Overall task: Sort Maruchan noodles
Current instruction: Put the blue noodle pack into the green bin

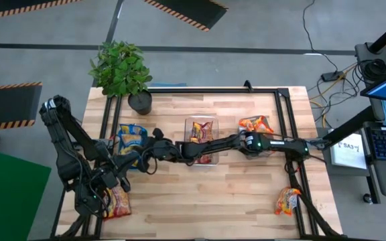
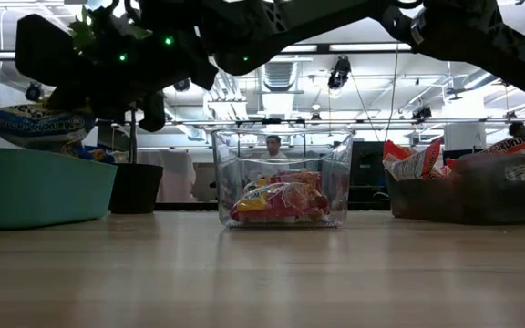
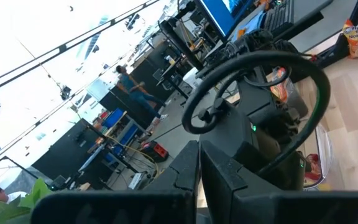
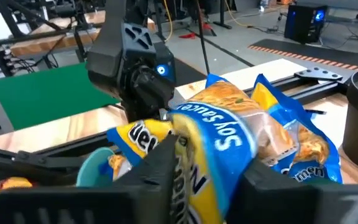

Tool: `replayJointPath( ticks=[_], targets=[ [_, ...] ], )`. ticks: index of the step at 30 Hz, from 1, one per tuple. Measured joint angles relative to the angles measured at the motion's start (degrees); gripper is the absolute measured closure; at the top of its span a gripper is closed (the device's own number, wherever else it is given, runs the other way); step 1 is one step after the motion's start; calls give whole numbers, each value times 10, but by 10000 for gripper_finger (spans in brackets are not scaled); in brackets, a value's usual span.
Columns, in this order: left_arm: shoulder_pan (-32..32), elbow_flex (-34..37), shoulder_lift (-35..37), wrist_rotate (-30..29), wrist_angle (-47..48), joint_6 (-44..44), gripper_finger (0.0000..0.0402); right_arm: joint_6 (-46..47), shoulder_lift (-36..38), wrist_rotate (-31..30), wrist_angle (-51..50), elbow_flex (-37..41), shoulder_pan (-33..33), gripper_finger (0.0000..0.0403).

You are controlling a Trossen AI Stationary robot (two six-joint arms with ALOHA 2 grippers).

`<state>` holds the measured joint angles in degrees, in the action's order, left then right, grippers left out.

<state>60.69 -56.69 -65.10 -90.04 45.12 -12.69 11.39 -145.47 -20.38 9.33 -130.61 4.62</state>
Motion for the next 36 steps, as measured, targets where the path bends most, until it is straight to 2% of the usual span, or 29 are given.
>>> replayJointPath(
  ticks=[6,11,16,23,26,29,32,34,36],
  targets=[
    [0,0,0,0,0,-2,402,-26,2,0,-44,-1,-2,240],
    [0,0,0,0,0,-4,402,-38,20,-1,-81,-3,0,197],
    [-2,0,0,0,-1,-10,402,-40,53,-2,-166,-4,2,175],
    [-43,0,0,7,0,-40,402,-23,124,-3,-378,-4,21,168],
    [-80,0,1,59,-1,-54,402,-20,156,-28,-485,3,41,170],
    [-135,0,3,137,-1,-66,402,-22,191,-93,-554,24,71,176],
    [-203,0,3,234,0,-80,402,-22,233,-152,-565,71,105,182],
    [-247,0,3,301,4,-91,402,-15,263,-172,-567,113,127,183],
    [-287,3,2,342,20,-117,402,4,296,-181,-565,161,146,183]
  ],
)
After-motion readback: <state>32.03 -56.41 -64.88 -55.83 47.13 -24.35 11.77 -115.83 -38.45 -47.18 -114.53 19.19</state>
